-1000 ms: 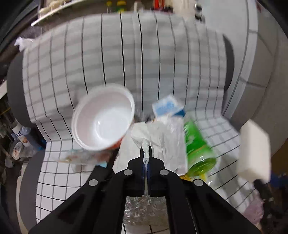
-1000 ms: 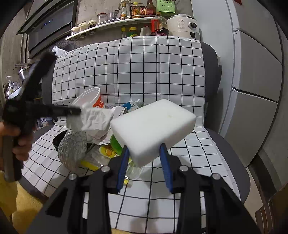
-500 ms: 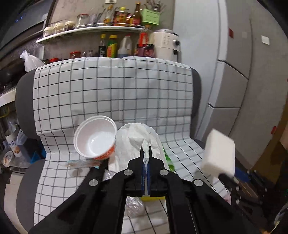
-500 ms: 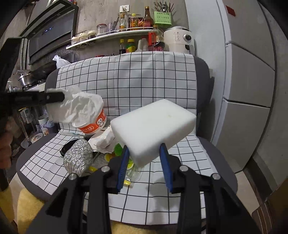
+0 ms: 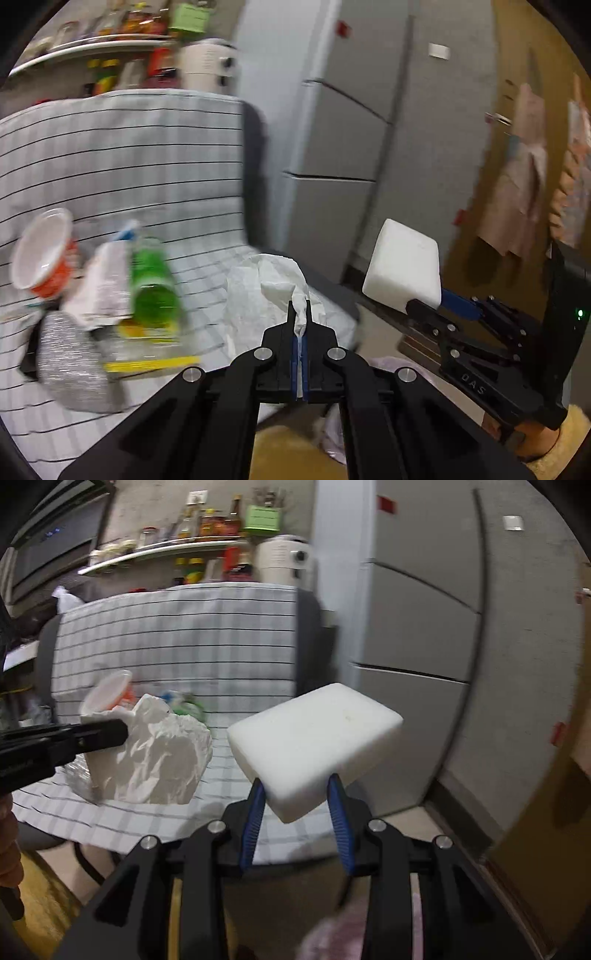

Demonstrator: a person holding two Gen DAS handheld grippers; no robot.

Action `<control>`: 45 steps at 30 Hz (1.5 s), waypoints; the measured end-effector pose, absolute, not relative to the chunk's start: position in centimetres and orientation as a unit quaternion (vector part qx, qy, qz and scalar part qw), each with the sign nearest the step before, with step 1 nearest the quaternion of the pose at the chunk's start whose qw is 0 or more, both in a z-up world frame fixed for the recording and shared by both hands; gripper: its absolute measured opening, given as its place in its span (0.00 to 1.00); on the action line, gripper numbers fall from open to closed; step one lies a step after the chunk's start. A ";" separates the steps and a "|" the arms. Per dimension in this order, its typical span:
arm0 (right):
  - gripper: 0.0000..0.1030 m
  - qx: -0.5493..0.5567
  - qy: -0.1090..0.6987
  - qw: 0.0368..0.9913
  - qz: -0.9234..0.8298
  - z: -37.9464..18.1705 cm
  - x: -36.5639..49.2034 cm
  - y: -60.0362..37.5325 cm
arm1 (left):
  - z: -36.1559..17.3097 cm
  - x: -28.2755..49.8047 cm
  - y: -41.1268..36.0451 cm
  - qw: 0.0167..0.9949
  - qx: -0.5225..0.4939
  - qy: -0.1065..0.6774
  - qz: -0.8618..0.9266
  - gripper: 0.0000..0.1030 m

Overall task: Collect trash
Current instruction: 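Carry the sponge and tissue to the pink bin and release both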

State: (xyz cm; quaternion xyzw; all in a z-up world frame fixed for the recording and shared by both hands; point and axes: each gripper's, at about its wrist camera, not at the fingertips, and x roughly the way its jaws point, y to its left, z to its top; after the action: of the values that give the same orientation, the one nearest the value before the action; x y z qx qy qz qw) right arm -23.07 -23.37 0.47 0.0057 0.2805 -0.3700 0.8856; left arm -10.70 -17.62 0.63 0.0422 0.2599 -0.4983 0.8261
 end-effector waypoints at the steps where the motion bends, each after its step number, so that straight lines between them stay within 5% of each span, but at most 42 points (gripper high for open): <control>1: 0.33 0.004 0.281 0.879 -0.385 0.4 -24.4 -23.7 | 0.3 -11.6 -18.8 0.818 0.049 0.257 -0.511 0.01; 15: 0.34 0.089 0.332 0.796 -0.498 -6.6 -36.3 -28.9 | -6.7 -18.8 -32.4 0.699 0.102 0.314 -0.635 0.01; 32: 0.41 0.187 0.370 0.753 -0.511 -15.4 -41.2 -32.4 | -13.0 -21.2 -40.0 0.677 0.159 0.327 -0.640 0.03; 34: 0.48 0.193 0.387 0.744 -0.510 -16.4 -40.9 -32.7 | -13.8 -21.4 -40.2 0.671 0.170 0.332 -0.641 0.07; 38: 0.52 0.199 0.391 0.734 -0.519 -16.7 -40.6 -32.9 | -14.7 -21.3 -40.1 0.663 0.172 0.341 -0.643 0.33; 45: 0.52 0.174 0.347 0.743 -0.546 -13.0 -40.5 -32.4 | -13.5 -20.2 -38.8 0.676 0.153 0.339 -0.637 0.35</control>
State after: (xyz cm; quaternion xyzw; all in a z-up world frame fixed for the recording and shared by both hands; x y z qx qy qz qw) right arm -40.54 -32.42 -13.01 0.1743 0.3467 -0.5458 0.7426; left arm -20.18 -38.83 -13.52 0.1532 0.3388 -0.6367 0.6755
